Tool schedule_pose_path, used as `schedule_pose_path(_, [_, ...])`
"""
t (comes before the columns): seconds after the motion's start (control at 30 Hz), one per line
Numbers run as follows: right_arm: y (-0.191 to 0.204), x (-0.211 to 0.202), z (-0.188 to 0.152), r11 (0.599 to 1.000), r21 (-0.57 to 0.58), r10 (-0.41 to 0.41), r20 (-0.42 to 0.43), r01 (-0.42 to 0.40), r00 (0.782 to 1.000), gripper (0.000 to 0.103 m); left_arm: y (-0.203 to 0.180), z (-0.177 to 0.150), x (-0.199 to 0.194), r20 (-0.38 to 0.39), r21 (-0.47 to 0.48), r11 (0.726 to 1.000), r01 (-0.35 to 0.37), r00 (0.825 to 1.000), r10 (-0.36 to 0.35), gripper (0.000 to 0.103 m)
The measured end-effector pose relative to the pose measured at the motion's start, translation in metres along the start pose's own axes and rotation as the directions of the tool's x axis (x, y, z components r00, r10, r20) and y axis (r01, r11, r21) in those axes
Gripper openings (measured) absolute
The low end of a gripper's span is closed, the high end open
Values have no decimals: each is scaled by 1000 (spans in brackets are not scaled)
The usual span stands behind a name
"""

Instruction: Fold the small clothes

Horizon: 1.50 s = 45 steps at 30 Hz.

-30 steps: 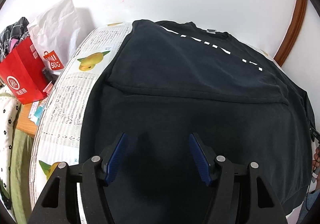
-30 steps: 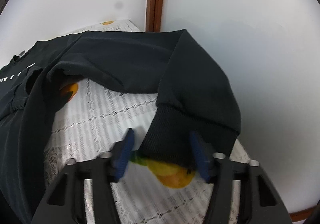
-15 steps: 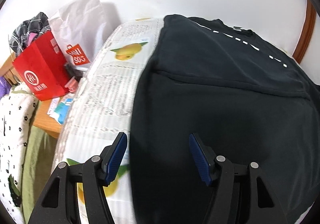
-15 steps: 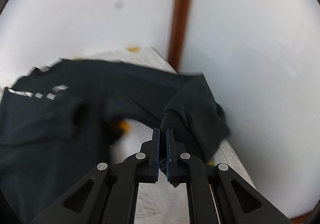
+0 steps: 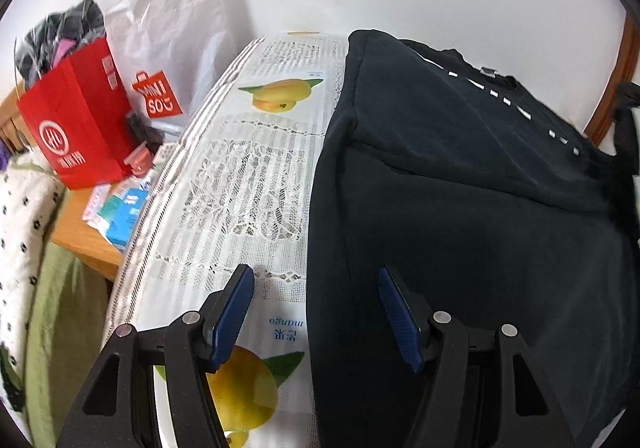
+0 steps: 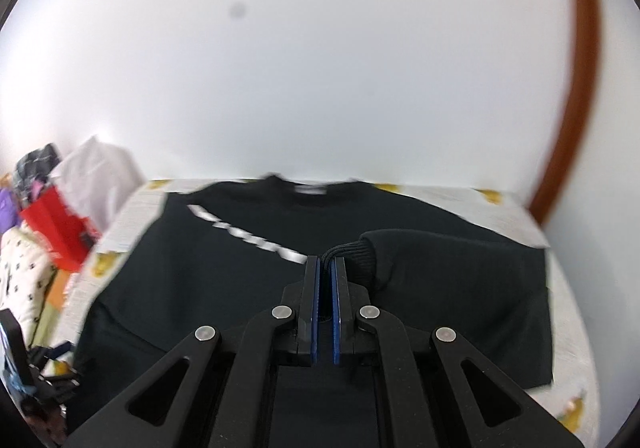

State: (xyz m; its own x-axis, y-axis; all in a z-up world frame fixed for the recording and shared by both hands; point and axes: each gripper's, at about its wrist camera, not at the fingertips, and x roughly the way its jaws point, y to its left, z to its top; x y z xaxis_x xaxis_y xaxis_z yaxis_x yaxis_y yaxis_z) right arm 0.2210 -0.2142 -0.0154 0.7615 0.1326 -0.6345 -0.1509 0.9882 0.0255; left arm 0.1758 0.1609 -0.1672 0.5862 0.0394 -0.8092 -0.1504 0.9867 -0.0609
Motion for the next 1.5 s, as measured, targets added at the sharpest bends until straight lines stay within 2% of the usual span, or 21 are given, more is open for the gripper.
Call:
schedule_pose_path(0.13, [57,33,12,994,-30,102,-10,-102,995,5,-1,-3,0,5,24,1000,13,1000,-14,63])
schedule_pose_path(0.3, [108,63,26,973,-15,230,-30,-230,973,5,-5,-5,3,14,42,999,23,1000,-24,71])
schedule_pose_path(0.43, [148,83,29,941,-18,337,-47,-338,940,5,-7,-6,2,17,48,999,23,1000,-24,71])
schedule_pose_path(0.7, [189,125,19,920,-15,390,-97,-393,916,6,-8,-5,1,8,47,998,36,999,-36,72])
schedule_pose_path(0.73, [192,130,17,920,-22,386,-112,-391,916,12,-9,-5,1,6,47,998,43,999,-43,72])
schedule_pose_path(0.8, [193,136,14,918,-17,390,-136,-396,911,14,-11,-4,-2,5,43,997,70,997,-71,72])
schedule_pose_path(0.87, [186,133,12,915,-27,394,-151,-402,907,23,-12,-3,-5,11,42,996,79,997,-80,72])
schedule_pose_path(0.93, [172,124,9,923,-48,372,-136,-381,918,43,-15,1,-8,23,50,996,69,997,-71,72])
schedule_pose_path(1.03, [138,107,3,948,-79,301,-107,-310,948,43,-21,14,-10,34,53,996,68,997,-70,72])
schedule_pose_path(1.13, [95,99,-8,977,-100,174,-133,-188,976,43,-32,29,-10,48,69,996,65,997,-68,72])
schedule_pose_path(1.2, [67,95,-17,988,-115,85,-141,-102,986,43,-42,37,-6,56,98,994,46,997,-52,71])
schedule_pose_path(1.37, [-12,85,-51,989,-124,-100,-164,80,981,43,-70,62,13,58,178,984,5,998,-15,71])
schedule_pose_path(1.5, [-65,87,-72,981,-82,-190,-186,178,964,43,-86,76,34,49,217,976,-20,999,9,66])
